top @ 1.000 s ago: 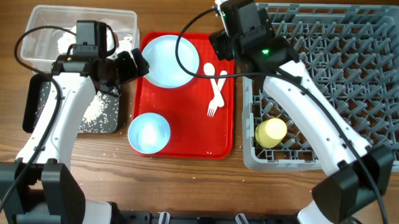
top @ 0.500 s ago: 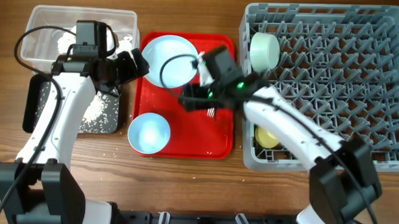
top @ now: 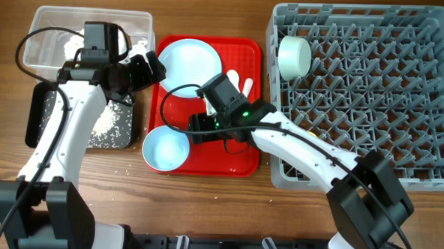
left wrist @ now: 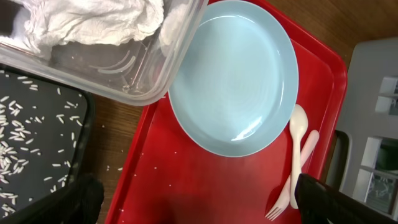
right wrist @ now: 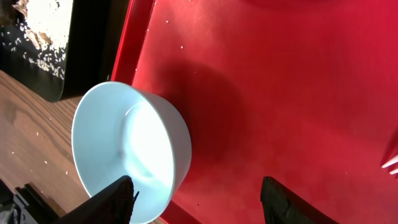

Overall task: Sort waste into correct bins and load items into the dishwasher rack
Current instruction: 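Grasp the light-blue bowl on the red tray with the right gripper, then place the light-blue bowl into the dish rack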

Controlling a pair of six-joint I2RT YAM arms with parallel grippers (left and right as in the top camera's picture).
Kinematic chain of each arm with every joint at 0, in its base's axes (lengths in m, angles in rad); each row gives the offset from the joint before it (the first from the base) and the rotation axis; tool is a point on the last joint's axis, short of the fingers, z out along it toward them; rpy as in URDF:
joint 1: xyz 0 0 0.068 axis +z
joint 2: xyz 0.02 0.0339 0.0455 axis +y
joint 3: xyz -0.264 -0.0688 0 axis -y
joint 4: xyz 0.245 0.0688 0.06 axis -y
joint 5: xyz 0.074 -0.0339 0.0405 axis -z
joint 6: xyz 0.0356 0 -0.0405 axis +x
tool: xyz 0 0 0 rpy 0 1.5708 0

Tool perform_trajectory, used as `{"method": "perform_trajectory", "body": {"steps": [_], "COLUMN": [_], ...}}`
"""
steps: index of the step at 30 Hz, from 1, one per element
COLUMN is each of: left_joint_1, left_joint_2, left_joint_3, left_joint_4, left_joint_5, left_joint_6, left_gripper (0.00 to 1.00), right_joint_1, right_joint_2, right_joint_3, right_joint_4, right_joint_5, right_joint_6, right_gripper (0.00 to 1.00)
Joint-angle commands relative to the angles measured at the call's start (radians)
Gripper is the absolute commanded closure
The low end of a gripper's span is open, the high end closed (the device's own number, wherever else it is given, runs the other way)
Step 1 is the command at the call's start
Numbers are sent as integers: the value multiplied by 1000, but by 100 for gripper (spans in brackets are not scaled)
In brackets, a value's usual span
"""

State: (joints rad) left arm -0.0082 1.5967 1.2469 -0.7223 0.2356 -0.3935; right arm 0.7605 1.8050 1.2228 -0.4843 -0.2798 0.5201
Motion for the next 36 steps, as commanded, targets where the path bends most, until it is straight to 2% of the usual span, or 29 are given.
{"method": "perform_trajectory", "body": {"steps": [1, 3, 6, 10, 15, 22, 24, 26, 27, 36], "left_joint_1": [7, 6, 6, 6, 6, 6, 6, 6, 6, 6], "left_joint_2": [-60, -87, -130, -171, -167, -167, -167, -167, -167, -167], "left_joint_3": [53, 103, 169, 170, 170, 170, 170, 170, 170, 170], "left_joint_4": [-34, -84, -138, -128, -128, -128, -128, -128, -128, -128], "left_joint_5": [9, -18, -167, -310, -308, -308, -308, -308, -308, -308], "left_joint_6": [174, 240, 245, 245, 245, 245, 245, 245, 245, 245], "left_gripper": [0, 0, 0, 0, 0, 0, 0, 0, 0, 0], "right_joint_1": [3, 15, 39, 51, 85, 110, 112, 112, 112, 110], "right_joint_2": [22, 31, 51, 58, 119, 209, 214, 215, 215, 215], "right_joint_3": [-2, 0, 9, 14, 65, 151, 151, 151, 151, 172], "right_joint_4": [5, 14, 27, 27, -2, -60, -52, -52, -52, -71], "right_joint_5": [6, 5, 6, 23, 10, 13, 12, 12, 13, 13], "right_joint_6": [7, 2, -22, -24, -74, -94, -93, -91, -91, -94], "right_gripper": [33, 33, 34, 47, 57, 57, 67, 87, 94, 96]}}
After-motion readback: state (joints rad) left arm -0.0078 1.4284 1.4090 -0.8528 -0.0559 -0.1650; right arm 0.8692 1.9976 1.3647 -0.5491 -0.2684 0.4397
